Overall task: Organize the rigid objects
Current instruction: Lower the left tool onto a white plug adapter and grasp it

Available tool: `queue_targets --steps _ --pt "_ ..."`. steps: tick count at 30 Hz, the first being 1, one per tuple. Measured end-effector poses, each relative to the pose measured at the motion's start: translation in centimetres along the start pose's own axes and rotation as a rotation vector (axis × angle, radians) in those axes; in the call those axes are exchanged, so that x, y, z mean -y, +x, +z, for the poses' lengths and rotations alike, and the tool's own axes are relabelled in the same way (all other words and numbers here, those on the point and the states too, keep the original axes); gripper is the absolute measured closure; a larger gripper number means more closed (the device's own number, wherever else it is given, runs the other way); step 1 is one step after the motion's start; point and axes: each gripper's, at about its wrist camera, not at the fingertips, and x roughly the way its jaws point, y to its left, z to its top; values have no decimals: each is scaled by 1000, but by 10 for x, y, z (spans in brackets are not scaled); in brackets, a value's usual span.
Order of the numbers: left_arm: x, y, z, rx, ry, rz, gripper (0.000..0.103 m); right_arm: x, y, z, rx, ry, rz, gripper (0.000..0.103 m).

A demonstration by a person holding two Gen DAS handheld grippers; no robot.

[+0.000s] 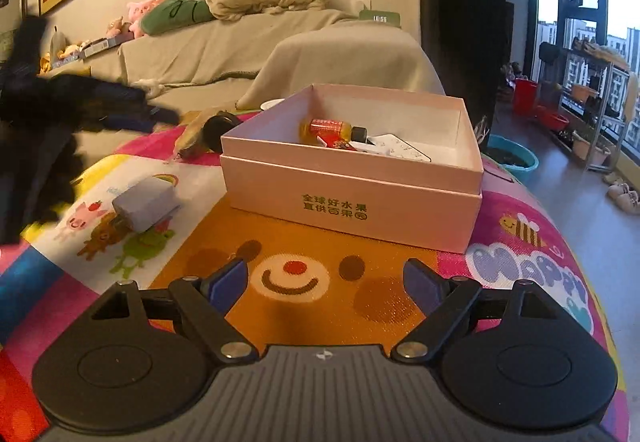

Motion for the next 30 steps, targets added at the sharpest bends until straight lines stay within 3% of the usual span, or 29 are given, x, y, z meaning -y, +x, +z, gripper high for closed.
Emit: queue_targets --steps 3,7,10,13,15,18,23,30 --pt "6 34 24 -29 -12 -47 52 3 1 0 -9 9 1 18" --pt "16 91 53 -66 -103 -102 52 -1 0 -1 -7 -7 -16 18" --pt "31 139 65 -138 -108 -63 52 -6 -3 -3 19 -27 -48 18" --pt "45 177 70 -206 -29 -22 50 -8 -7 -4 38 -28 -70 18" --pt "44 190 71 -239 -41 -57 52 -4 -6 -3 36 -12 -63 18" --pt "36 191 70 -271 -47 -108 53 5 -1 -1 7 39 -50 18" --pt "28 164 52 -300 42 -235 53 19 7 0 -34 125 -29 18" --pt "26 105 15 -341 102 -307 53 17 9 0 -39 123 -40 18"
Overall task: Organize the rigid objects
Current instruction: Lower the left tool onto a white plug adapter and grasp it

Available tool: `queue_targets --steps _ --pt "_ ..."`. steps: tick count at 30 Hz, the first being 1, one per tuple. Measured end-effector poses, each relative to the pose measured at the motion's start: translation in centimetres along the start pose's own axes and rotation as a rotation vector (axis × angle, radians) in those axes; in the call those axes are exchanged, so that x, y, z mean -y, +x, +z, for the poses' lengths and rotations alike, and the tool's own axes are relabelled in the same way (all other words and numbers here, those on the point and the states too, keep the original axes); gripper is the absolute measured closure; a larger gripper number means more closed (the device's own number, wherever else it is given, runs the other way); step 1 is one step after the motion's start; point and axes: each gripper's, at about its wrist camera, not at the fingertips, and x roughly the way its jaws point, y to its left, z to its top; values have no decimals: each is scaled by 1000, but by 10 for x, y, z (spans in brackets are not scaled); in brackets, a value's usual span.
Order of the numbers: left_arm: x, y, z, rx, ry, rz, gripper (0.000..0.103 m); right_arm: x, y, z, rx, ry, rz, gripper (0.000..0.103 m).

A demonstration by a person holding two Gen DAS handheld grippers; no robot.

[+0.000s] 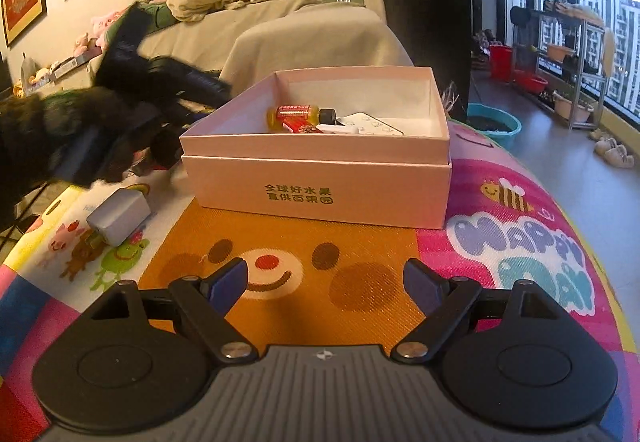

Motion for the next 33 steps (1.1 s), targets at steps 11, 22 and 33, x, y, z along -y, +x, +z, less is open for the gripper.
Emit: queue_targets --steps 11,22,33 --pt "27 -84 -97 74 -13 -43 53 0 3 1 -17 4 -18 18" --pt "78 -171 -183 167 305 281 54 -4 14 3 -80 -24 -13 5" --pt "88 -154 -198 140 311 207 51 -10 16 1 -93 -54 -29 4"
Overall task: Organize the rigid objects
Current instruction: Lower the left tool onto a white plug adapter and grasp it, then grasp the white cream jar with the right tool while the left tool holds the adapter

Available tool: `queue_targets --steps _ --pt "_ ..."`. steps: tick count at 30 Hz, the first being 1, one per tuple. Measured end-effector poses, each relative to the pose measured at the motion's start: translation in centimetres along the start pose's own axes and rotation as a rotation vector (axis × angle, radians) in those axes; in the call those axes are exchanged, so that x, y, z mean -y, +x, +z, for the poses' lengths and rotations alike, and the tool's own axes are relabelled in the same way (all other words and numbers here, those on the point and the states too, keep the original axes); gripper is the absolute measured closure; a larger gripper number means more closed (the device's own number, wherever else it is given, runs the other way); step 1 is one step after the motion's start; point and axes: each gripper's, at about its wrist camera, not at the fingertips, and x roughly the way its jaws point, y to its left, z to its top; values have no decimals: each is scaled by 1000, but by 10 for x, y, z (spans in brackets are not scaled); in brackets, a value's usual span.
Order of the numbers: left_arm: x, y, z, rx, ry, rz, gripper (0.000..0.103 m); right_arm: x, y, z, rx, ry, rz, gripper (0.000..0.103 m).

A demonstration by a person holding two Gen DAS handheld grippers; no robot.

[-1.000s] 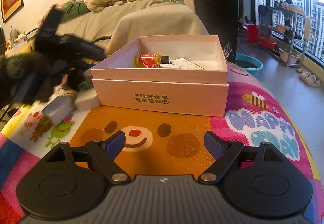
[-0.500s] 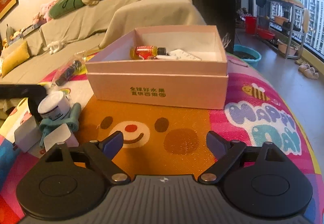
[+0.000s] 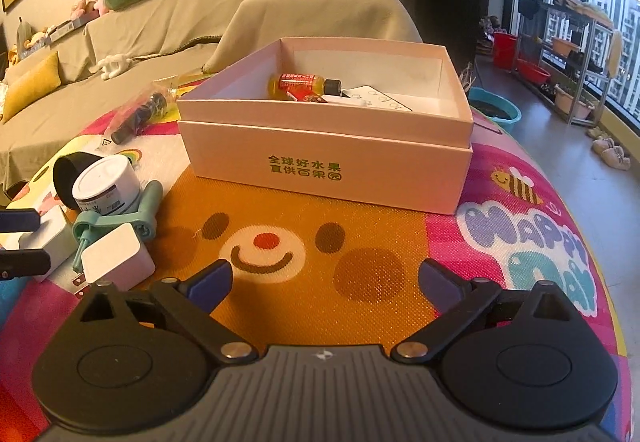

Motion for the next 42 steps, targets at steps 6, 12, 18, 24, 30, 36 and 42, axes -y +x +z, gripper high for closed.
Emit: queue_targets --steps 6,12,18,24,30,36,42 --pt "15 7 4 7 34 -46 47 0 0 0 1 1 0 3" --pt "39 8 17 53 61 -132 47 0 0 0 4 8 6 3" --pt "52 48 21 -41 84 -90 51 2 -1 0 8 17 13 3" --pt "59 51 14 -42 82 -152 66 2 0 0 1 11 14 2" --pt "56 37 1 -22 1 -145 66 -1 2 2 -33 -32 20 0" --pt "40 -6 -24 -8 -36 -119 66 -5 4 3 -49 -59 3 0" --pt "-11 -50 -25 102 -189 28 66 -25 2 13 -77 -122 117 1"
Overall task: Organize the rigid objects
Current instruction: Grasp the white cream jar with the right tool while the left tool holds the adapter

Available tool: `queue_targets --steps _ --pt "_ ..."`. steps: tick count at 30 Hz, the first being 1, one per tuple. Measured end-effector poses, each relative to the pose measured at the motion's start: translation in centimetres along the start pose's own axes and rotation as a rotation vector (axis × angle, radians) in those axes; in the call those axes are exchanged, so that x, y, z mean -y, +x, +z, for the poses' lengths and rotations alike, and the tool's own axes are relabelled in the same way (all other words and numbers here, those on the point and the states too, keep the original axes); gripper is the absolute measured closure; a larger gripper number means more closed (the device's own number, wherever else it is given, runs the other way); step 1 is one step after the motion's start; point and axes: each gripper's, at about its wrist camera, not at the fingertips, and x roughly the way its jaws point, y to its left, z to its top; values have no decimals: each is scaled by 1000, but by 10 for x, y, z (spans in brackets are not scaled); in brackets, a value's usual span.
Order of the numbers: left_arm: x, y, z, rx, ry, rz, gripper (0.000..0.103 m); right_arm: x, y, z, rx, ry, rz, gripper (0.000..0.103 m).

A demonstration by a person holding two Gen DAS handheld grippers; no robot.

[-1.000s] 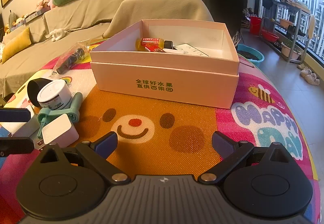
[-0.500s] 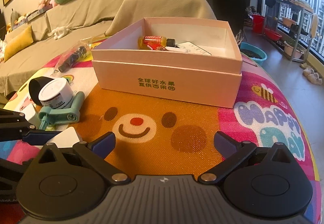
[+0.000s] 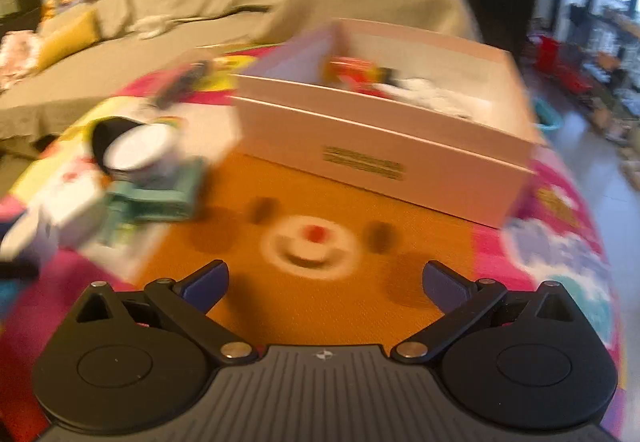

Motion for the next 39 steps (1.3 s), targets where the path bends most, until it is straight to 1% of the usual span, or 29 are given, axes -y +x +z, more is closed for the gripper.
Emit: queue_targets --steps 2,3,4,6,8,9,11,12,13,15,18,20,23,25,29,32,33,35,37,39 --pt "-21 -4 5 27 -83 57 66 -19 -6 8 68 -17 37 1" --pt "-30 -5 6 31 -121 70 66 -30 -7 12 98 -38 50 1" --pt "-38 -5 5 30 -156 76 66 -42 -8 16 122 -65 69 1" --pt "-44 -5 4 28 -182 75 66 -64 -4 25 138 -123 95 4" --pt "-47 -5 2 26 -188 69 66 -82 7 32 124 -173 116 14" --pt "-48 -4 2 24 -193 59 66 -87 14 35 109 -186 125 16" --pt "-48 -4 0 18 -196 42 66 -91 23 40 110 -170 142 26" --pt "-46 -4 -1 16 -192 36 66 -92 26 44 97 -168 143 36" --pt "-45 -4 -2 15 -186 30 66 -93 27 46 78 -177 153 49" --pt "-43 -5 -4 15 -178 23 66 -94 19 48 86 -179 149 50" --pt "-40 -4 -5 15 -177 7 66 -95 -5 45 139 -206 145 50" --pt "-35 -3 -6 9 -170 -5 66 -91 -25 42 154 -229 132 50" --pt "-25 -3 -7 -1 -146 -37 66 -74 -50 34 151 -248 93 49" --pt "-17 -1 -7 -7 -131 -63 66 -57 -60 25 127 -246 60 49" --pt "3 9 -6 -18 -108 -122 66 -23 -65 -3 71 -237 -42 49" --pt "20 24 -6 -33 -102 -174 66 -2 -61 -24 34 -179 -85 49" --pt "26 29 -6 -40 -99 -184 66 3 -60 -32 35 -160 -92 49" --pt "39 40 -6 -58 -81 -203 66 11 -58 -47 38 -132 -91 38" --pt "49 47 -7 -74 -60 -224 66 12 -60 -60 89 -111 -93 37" --pt "56 52 -8 -83 -47 -231 66 10 -63 -66 114 -116 -92 38"
